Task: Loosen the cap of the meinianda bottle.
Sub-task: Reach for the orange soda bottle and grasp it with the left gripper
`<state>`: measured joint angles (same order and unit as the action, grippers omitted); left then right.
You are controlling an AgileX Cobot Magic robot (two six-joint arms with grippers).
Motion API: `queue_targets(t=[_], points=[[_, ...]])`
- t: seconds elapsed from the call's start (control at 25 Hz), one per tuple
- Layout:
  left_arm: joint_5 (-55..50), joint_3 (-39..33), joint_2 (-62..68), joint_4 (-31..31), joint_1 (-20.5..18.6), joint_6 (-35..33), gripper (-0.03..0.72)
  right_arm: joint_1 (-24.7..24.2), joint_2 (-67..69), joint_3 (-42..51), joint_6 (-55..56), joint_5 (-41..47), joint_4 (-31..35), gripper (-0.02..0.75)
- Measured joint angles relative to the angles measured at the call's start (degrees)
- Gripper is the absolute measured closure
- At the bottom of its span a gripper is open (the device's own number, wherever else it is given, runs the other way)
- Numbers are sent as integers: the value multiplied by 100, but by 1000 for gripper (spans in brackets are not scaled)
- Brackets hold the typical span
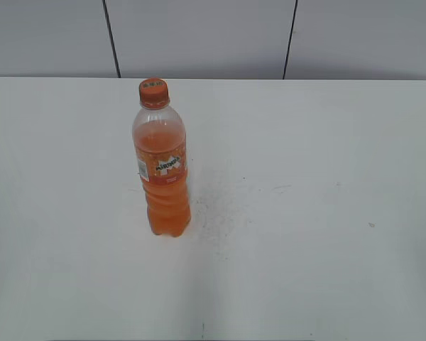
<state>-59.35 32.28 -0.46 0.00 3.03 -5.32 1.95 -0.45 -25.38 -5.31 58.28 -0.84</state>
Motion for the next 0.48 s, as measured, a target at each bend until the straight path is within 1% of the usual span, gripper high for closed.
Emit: queue_targets(t=[0.48], points=[[0,0,0,0,0,0,449,0,0,0,0,1,5,153]])
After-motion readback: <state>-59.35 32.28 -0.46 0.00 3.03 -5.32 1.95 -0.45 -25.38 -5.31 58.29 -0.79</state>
